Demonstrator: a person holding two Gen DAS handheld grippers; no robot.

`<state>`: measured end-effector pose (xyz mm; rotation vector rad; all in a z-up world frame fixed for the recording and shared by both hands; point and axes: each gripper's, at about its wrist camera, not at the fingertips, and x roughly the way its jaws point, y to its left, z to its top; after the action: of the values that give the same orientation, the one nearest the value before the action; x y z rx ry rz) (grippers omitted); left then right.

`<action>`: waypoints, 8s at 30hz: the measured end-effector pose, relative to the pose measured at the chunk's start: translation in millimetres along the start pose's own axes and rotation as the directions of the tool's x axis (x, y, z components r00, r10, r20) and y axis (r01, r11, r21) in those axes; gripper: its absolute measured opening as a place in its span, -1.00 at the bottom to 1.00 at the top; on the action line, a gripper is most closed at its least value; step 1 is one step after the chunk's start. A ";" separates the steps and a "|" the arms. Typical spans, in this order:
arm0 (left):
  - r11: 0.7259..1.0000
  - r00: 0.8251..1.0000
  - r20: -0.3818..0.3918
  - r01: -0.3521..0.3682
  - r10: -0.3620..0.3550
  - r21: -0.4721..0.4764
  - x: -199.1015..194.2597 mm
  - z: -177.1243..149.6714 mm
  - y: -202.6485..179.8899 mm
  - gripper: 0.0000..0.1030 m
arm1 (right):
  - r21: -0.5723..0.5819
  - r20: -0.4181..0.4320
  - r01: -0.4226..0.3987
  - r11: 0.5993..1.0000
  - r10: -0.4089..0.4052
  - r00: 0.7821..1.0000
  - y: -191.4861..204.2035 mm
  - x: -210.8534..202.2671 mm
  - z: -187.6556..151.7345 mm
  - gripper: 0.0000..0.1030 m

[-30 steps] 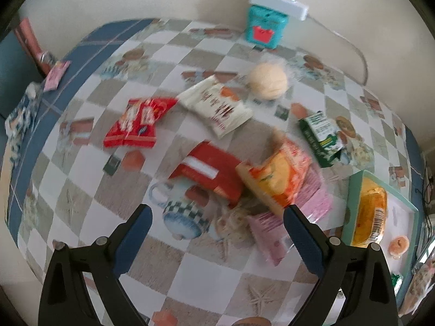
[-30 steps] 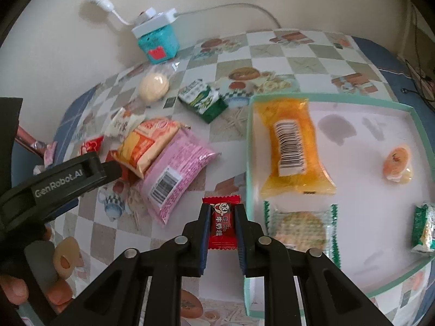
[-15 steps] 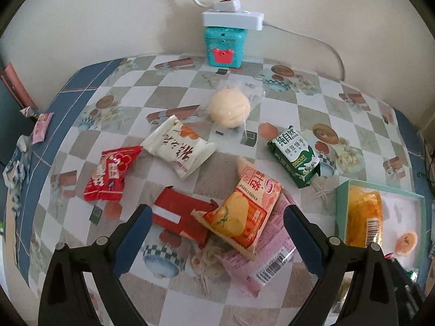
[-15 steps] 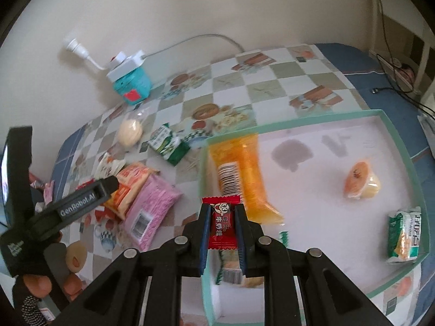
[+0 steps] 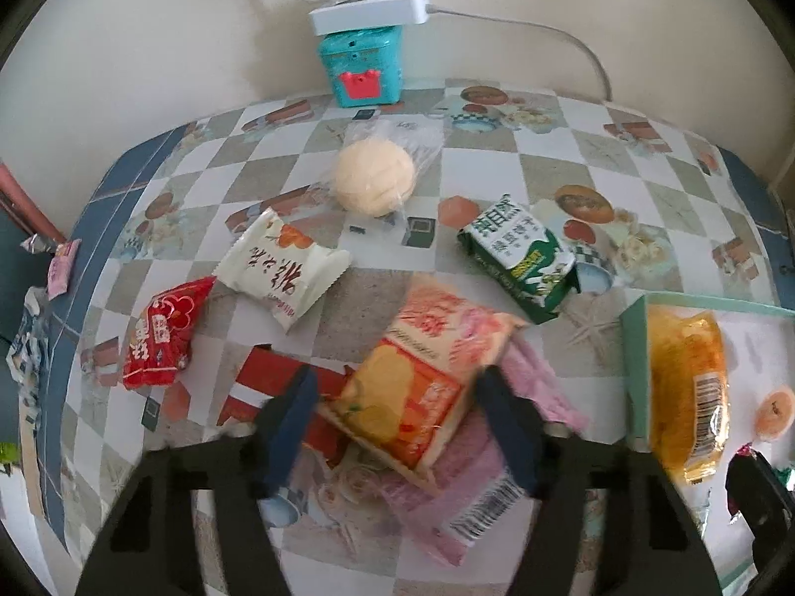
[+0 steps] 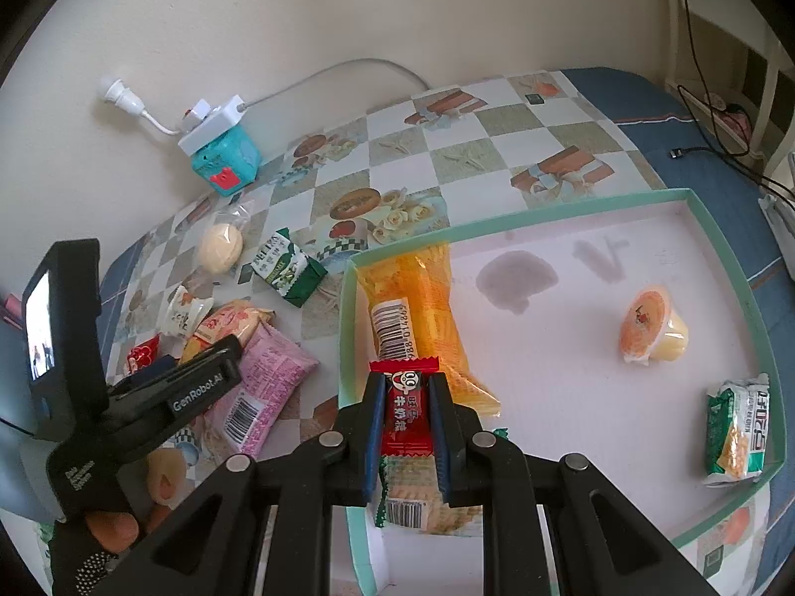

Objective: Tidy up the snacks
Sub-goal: 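Lift the red candy with the right tool while the left grasps the orange bread packet, then carry the candy and bread packet into the tray and open both tools, then move both tools back over the remaining snacks, then grasp the red wafer box with the left tool while the right grasps the pink bread bag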

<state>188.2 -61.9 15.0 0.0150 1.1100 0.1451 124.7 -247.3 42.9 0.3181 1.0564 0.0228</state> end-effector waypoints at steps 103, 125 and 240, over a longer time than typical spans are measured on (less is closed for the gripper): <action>0.985 0.987 0.017 0.159 -0.160 0.059 -79.3 -3.2 -98.5 0.75 | 0.355 0.025 0.257 0.899 -0.284 0.959 -164.3 -45.0 1.8 1.00; 0.948 1.000 0.023 0.000 0.008 -0.317 -71.9 8.7 52.7 0.82 | 0.038 0.052 0.181 0.983 -0.182 0.982 -18.7 -27.6 14.6 1.00; 0.851 0.978 -0.126 0.076 -0.164 -0.520 36.0 -20.0 172.7 -0.08 | -0.135 -0.057 0.051 0.989 -0.060 0.997 111.3 80.4 -17.6 -0.07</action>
<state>167.2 112.5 -11.4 -0.5567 1.2059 0.3326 164.4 -123.1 -3.6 0.1673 1.1178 0.0535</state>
